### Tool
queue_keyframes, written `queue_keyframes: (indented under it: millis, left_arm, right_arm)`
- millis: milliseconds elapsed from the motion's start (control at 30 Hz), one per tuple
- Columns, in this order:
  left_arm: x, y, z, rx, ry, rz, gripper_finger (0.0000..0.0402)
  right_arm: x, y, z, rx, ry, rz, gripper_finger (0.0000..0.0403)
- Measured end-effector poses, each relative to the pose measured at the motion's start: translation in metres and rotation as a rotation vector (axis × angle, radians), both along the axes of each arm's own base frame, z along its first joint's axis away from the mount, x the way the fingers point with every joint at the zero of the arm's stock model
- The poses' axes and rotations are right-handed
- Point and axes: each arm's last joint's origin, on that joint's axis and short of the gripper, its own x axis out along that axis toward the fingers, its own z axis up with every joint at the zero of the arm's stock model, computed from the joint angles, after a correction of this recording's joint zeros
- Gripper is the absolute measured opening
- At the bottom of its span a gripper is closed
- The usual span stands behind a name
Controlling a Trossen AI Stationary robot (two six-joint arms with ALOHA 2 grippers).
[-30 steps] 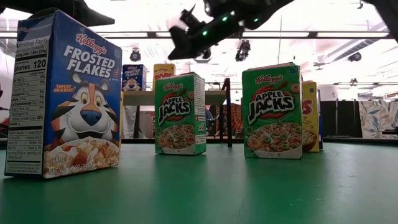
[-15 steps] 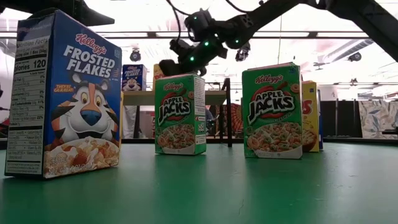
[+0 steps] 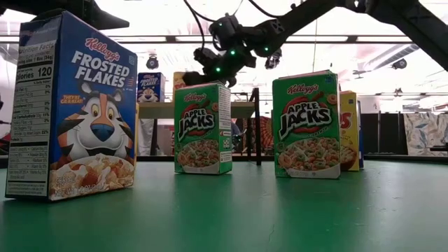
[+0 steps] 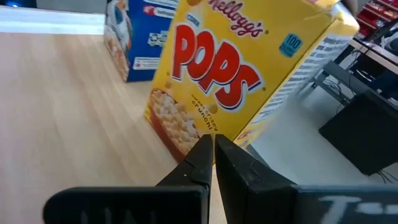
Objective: Stack cereal on shelf
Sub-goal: Adjust the yellow cereal box on the shelf
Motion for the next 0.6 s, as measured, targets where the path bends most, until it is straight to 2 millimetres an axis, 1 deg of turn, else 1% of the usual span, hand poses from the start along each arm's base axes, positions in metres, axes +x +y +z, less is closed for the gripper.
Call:
queue_keyframes:
  millis: [267, 467, 600]
  left_arm:
    - [0.0, 0.0, 0.0, 0.0, 0.0, 0.0, 0.0037]
    - [0.0, 0.0, 0.0, 0.0, 0.0, 0.0, 0.0037]
    - [0.0, 0.0, 0.0, 0.005, 0.003, 0.0, 0.0037]
  right_arm:
    - [0.0, 0.0, 0.0, 0.016, -0.007, 0.006, 0.0009]
    - [0.005, 0.008, 0.0, 0.117, -0.081, 0.149, 0.0009]
    - [0.011, 0.017, 0.0, 0.105, -0.106, 0.178, 0.0009]
